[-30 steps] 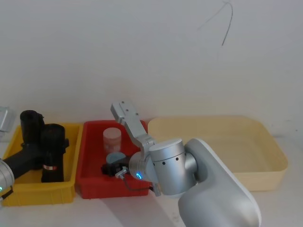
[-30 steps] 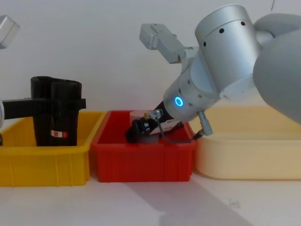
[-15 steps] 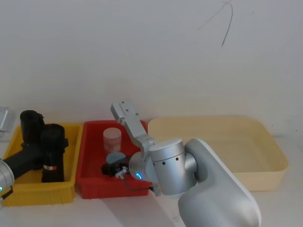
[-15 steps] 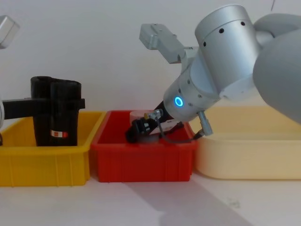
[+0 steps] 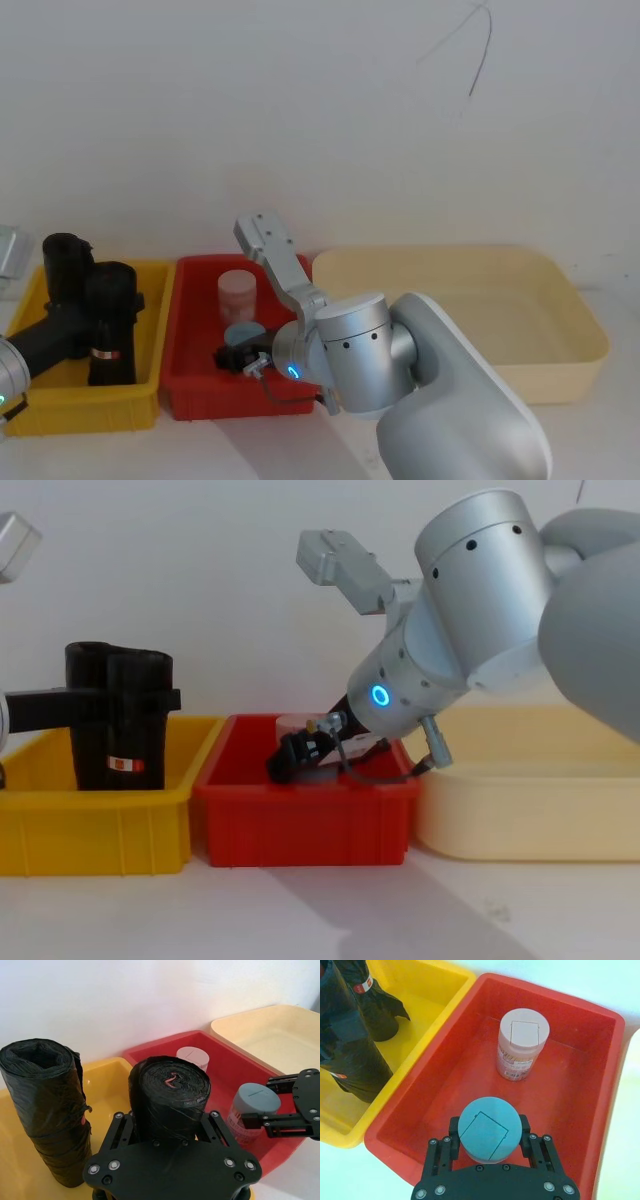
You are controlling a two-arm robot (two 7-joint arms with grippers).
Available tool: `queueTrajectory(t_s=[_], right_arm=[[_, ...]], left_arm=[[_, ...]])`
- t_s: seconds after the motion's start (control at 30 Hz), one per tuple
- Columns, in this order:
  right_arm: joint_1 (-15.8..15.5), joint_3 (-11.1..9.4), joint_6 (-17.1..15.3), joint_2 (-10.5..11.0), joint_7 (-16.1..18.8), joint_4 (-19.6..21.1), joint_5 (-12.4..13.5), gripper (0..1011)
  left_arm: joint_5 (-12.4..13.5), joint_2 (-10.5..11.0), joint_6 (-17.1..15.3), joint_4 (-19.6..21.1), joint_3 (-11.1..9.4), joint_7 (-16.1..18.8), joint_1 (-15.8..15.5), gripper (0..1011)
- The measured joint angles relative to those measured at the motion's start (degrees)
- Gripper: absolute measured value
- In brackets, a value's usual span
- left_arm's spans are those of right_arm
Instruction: Pick up the garbage bag with the one hand and transfer it to the other hand.
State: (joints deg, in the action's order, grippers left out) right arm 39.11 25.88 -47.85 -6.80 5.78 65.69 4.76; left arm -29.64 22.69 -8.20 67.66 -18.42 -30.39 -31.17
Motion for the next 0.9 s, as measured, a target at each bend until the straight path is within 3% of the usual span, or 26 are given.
queueTrajectory(t_s=[0.23, 0.57, 0.77, 0.9], right_arm=[[-0.67, -0.51, 0.19, 0.42, 0.30, 2.36, 0.06, 660], [-1.92, -3.27, 0.96, 1.60, 1.00, 9.92, 1.16, 661], [-2.02, -6.20, 1.45, 2.17, 0.21, 14.84, 1.46, 660], [-2.00, -7.30, 2.09, 2.51, -0.99, 16.53, 0.82, 661]], left_arm=[[-0.02, 0.39, 0.36, 1.69, 0.09, 0.28, 0.06, 426], [-0.02, 1.69, 0.08, 6.34, 0.23, 0.19, -1.39, 426], [-0.12, 2.56, -1.56, 8.66, -0.48, -1.62, -5.15, 426], [-0.30, 2.35, -1.66, 7.38, -1.25, -3.80, -8.34, 426]])
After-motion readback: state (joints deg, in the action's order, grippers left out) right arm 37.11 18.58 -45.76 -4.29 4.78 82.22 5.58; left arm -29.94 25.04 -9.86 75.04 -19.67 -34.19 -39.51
